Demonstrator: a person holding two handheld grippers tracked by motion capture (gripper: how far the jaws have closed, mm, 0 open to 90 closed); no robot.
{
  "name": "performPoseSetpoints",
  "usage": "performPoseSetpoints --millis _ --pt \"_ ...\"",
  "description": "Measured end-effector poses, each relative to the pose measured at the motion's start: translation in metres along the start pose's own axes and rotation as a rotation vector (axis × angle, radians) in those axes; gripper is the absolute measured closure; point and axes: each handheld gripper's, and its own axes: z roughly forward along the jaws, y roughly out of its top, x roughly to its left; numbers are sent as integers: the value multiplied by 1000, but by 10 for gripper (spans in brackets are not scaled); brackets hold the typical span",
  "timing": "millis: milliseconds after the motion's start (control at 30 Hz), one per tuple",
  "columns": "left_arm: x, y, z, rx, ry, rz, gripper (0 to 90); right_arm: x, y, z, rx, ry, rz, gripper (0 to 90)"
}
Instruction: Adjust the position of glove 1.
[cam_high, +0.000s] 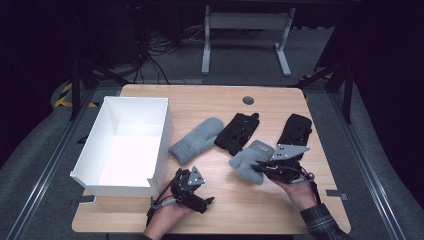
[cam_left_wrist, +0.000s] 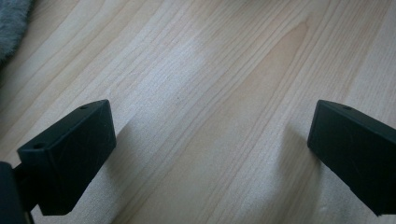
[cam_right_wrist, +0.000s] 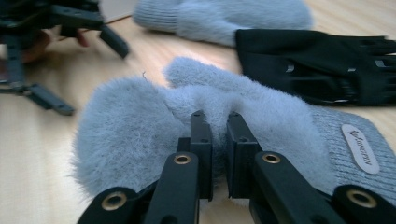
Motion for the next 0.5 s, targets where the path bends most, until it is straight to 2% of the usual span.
performPoseSetpoints --millis 100,133,167,267,333,400,500 --pt "0 0 0 3 -1 1 15 8 -1 2 4 12 -2 844" --pt "0 0 0 0 2 0 14 18 -3 6 7 38 -2 843" --pt "0 0 0 2 1 3 14 18 -3 6 7 38 -2 843" --pt "0 0 0 0 1 0 14 29 -5 15 29 71 -11 831" --pt "0 0 0 2 1 3 14 33 -6 22 53 97 -15 758" --pt "0 0 0 0 -1 0 15 33 -6 26 65 118 -11 611" --pt "0 0 0 -5 4 -4 26 32 -5 25 55 120 0 564"
